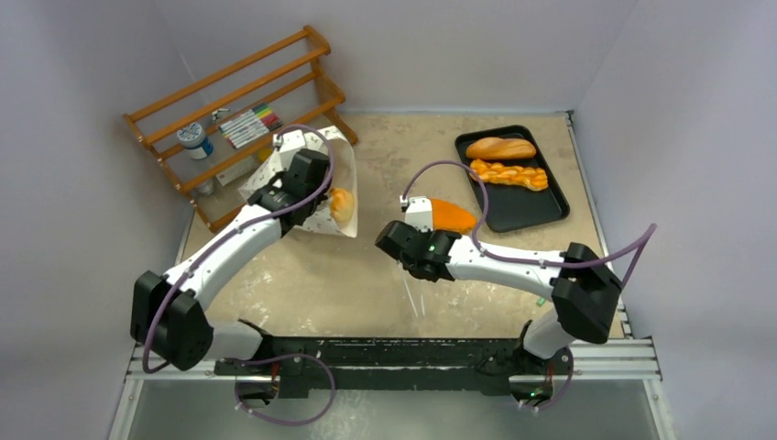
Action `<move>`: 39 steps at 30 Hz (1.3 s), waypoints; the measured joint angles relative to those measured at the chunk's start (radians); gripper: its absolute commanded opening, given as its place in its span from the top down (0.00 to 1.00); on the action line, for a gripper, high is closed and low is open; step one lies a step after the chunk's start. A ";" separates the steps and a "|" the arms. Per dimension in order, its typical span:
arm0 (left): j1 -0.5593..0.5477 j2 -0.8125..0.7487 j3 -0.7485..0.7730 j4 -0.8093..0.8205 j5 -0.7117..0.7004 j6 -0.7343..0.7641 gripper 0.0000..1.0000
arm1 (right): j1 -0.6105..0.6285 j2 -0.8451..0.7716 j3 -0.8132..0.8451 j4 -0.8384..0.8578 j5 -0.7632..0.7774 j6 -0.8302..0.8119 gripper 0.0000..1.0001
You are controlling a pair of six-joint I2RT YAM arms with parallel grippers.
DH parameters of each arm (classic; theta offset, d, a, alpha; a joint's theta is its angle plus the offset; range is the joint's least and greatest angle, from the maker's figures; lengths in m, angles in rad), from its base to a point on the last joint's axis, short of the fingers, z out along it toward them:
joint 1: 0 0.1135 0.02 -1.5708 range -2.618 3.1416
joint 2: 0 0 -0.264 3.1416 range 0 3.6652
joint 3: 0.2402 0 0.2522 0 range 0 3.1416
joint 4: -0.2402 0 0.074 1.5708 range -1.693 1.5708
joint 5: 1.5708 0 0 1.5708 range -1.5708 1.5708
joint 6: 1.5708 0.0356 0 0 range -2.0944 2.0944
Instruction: Take the fake bread out of the paper bag
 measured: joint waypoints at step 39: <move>0.024 -0.126 0.001 -0.090 -0.059 0.025 1.00 | -0.113 -0.098 -0.094 0.578 -0.054 -0.356 0.25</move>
